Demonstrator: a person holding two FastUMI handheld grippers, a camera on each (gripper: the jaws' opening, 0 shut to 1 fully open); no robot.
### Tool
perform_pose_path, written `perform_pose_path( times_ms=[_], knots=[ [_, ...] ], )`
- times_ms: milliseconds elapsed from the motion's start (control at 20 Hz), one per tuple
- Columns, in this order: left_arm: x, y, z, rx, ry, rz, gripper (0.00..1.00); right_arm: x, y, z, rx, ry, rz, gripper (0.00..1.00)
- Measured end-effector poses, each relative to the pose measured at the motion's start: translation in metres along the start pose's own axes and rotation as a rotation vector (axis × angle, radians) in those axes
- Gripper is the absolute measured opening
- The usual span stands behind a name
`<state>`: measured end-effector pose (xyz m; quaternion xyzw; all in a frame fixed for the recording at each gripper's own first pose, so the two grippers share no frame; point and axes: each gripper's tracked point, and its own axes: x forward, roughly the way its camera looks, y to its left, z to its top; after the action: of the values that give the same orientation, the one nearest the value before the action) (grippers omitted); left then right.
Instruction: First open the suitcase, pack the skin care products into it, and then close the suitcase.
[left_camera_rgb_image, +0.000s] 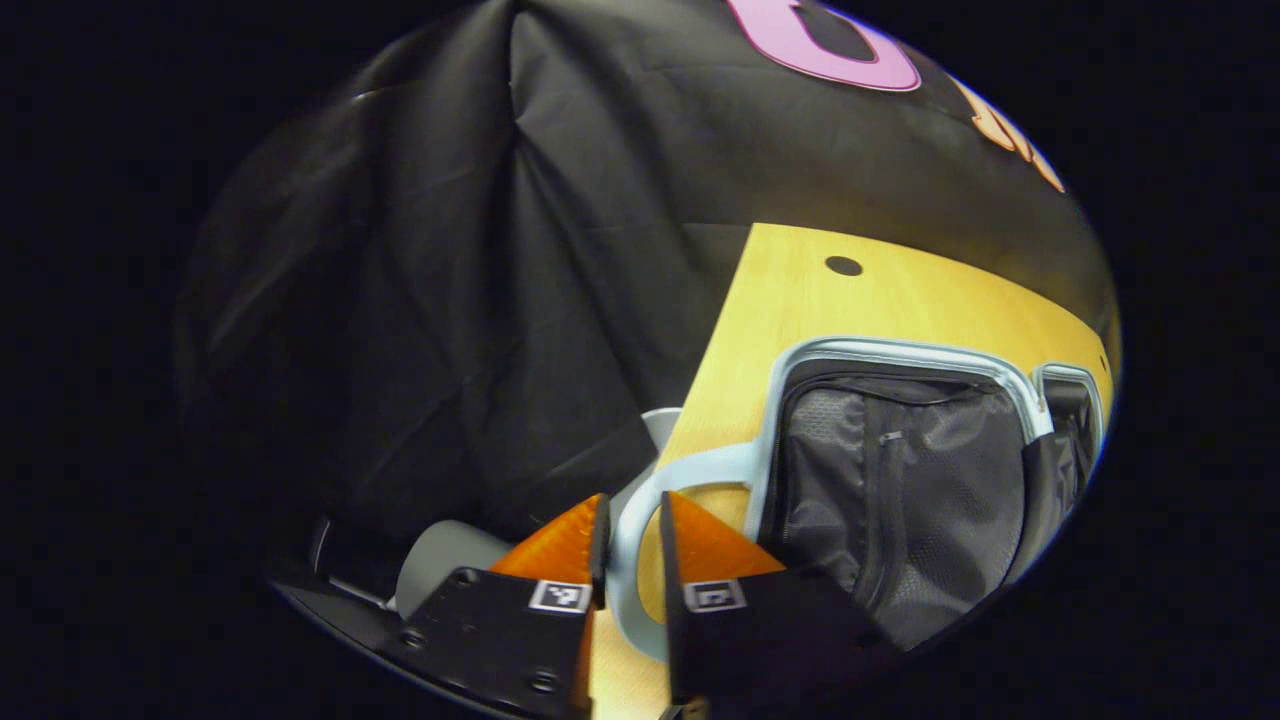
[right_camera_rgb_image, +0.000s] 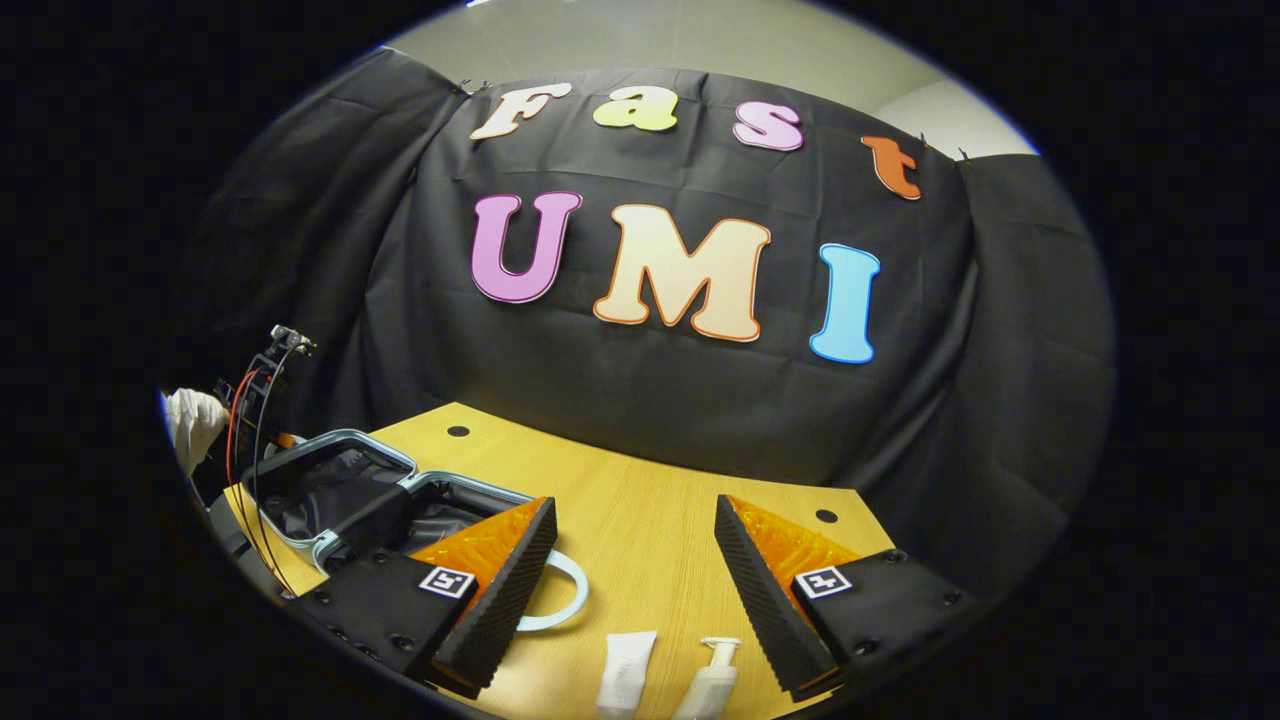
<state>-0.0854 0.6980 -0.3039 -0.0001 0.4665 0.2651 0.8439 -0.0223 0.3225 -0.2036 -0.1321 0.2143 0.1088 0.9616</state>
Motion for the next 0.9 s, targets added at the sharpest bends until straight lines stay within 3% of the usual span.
perform_pose_path(
  times_ms=[100, 250, 400, 650, 750, 800, 900],
  knots=[
    [0.0, 0.02, 0.005, -0.056, -0.055, 0.103, 0.5, -0.003, -0.014, 0.007, 0.022, -0.03, -0.023, 1.0],
    [-0.028, 0.033, 0.016, -0.158, -0.161, 0.194, 0.98, -0.004, -0.026, 0.009, 0.043, -0.045, -0.027, 1.0],
    [-0.079, 0.02, 0.051, -0.191, -0.31, 0.192, 0.96, -0.011, -0.043, 0.021, 0.074, -0.093, -0.028, 1.0],
    [-0.211, -0.022, 0.124, -0.09, -0.533, 0.135, 0.95, -0.008, -0.068, 0.03, 0.115, -0.122, 0.005, 1.0],
    [-0.253, -0.041, 0.132, -0.091, -0.599, 0.101, 1.0, -0.009, -0.077, 0.033, 0.12, -0.138, 0.017, 1.0],
    [-0.271, -0.048, 0.135, -0.104, -0.621, 0.093, 0.95, -0.01, -0.082, 0.038, 0.121, -0.153, 0.021, 1.0],
    [-0.315, -0.062, 0.148, -0.138, -0.677, 0.068, 1.0, -0.015, -0.094, 0.043, 0.134, -0.165, 0.032, 1.0]
  ],
)
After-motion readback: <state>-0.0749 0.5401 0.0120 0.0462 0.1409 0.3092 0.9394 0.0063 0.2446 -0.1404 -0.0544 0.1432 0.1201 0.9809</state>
